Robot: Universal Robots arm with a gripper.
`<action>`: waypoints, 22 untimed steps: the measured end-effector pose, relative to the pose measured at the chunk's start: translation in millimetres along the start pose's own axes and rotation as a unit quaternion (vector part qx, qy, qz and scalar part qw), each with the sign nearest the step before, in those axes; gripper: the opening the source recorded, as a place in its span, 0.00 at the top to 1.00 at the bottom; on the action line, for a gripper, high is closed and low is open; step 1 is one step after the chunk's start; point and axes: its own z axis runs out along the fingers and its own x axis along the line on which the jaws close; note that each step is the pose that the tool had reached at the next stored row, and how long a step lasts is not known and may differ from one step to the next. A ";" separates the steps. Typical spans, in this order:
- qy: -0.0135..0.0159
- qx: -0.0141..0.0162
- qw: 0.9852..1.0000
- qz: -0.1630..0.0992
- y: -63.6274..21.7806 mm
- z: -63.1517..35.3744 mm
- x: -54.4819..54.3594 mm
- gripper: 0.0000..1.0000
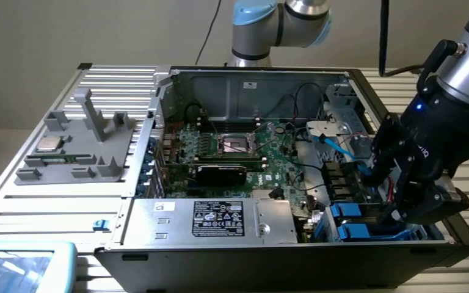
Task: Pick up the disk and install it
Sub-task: 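Insert the second disk wire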
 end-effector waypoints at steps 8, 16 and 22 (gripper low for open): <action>0.000 0.000 1.000 0.003 -1.5 -22.2 -6.9 0.35; -0.006 0.000 1.000 0.005 -5.0 -60.0 -7.7 0.35; -0.018 -0.002 1.000 0.007 -6.7 -78.0 -7.4 0.35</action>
